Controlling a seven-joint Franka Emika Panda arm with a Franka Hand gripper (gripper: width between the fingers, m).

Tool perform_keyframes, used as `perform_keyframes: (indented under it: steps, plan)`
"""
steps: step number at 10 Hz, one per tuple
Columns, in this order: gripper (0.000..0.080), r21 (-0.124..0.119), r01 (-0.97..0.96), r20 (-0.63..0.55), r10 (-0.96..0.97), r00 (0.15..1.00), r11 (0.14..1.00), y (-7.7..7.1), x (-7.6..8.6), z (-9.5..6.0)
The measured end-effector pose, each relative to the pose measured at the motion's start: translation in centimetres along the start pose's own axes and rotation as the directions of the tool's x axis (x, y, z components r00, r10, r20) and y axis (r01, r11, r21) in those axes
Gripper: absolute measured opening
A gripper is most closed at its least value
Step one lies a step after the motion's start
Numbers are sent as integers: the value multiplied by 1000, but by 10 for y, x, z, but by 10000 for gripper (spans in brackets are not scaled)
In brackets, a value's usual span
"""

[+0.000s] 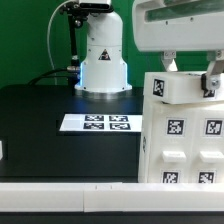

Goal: Assemble cabinet

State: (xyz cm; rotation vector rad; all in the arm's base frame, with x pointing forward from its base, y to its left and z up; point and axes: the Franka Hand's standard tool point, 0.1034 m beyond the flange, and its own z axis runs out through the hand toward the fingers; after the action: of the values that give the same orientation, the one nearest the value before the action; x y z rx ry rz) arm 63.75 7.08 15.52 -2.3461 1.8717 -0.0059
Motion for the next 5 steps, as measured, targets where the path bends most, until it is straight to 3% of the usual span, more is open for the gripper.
perform_keyframes:
  steps: [2, 5]
  plan:
    - [557, 28, -197, 16, 197, 980, 980, -3, 2, 0]
    - [557, 31, -263, 19, 262, 965, 964, -4, 1, 0]
